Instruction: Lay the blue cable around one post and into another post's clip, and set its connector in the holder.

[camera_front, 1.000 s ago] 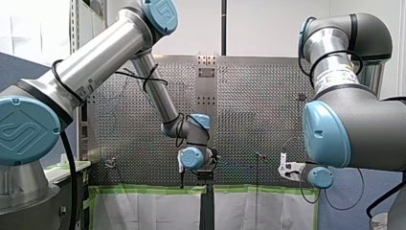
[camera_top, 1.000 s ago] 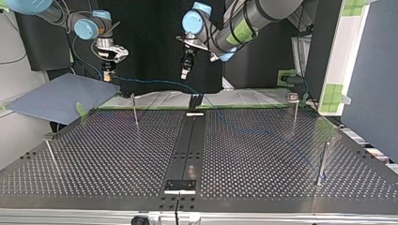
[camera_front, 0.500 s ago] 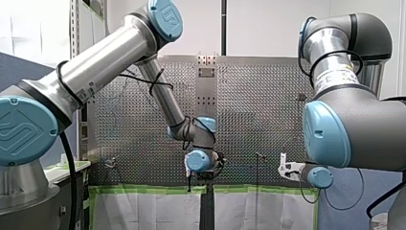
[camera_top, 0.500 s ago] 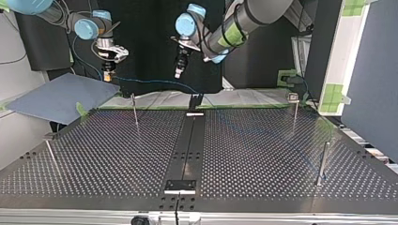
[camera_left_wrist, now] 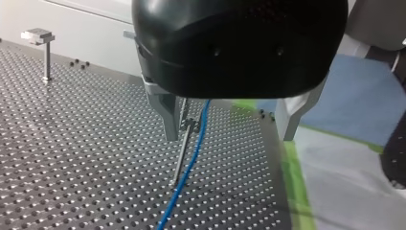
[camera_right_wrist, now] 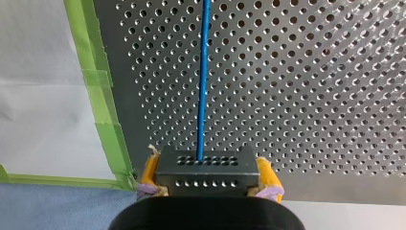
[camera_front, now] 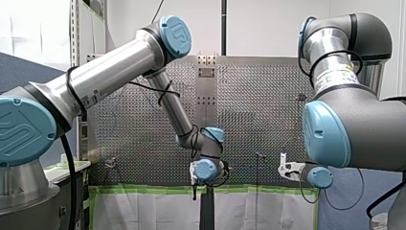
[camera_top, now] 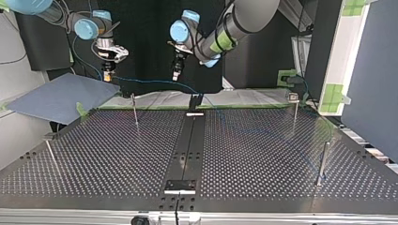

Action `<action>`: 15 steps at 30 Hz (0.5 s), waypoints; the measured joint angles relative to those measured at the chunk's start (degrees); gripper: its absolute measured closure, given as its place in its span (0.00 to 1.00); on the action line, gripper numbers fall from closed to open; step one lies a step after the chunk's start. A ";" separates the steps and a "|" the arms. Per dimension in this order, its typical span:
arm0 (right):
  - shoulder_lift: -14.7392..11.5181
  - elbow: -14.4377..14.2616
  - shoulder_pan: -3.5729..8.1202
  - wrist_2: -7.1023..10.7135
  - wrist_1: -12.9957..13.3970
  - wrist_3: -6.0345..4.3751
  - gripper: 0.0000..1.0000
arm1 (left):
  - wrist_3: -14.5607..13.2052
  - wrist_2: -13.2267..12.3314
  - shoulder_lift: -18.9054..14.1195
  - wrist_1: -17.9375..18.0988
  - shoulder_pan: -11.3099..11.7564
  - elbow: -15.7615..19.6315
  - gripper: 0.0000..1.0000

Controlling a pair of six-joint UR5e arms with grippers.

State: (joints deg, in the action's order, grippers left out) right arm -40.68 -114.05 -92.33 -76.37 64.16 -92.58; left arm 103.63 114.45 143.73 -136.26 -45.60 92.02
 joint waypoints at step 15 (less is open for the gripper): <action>-0.03 0.01 0.00 -0.01 -0.16 0.01 1.00 | -0.85 3.56 0.17 -2.40 0.74 -3.87 0.01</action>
State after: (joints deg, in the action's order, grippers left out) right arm -40.71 -114.05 -92.33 -76.38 64.00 -92.57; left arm 102.78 118.00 143.90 -138.66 -44.86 88.16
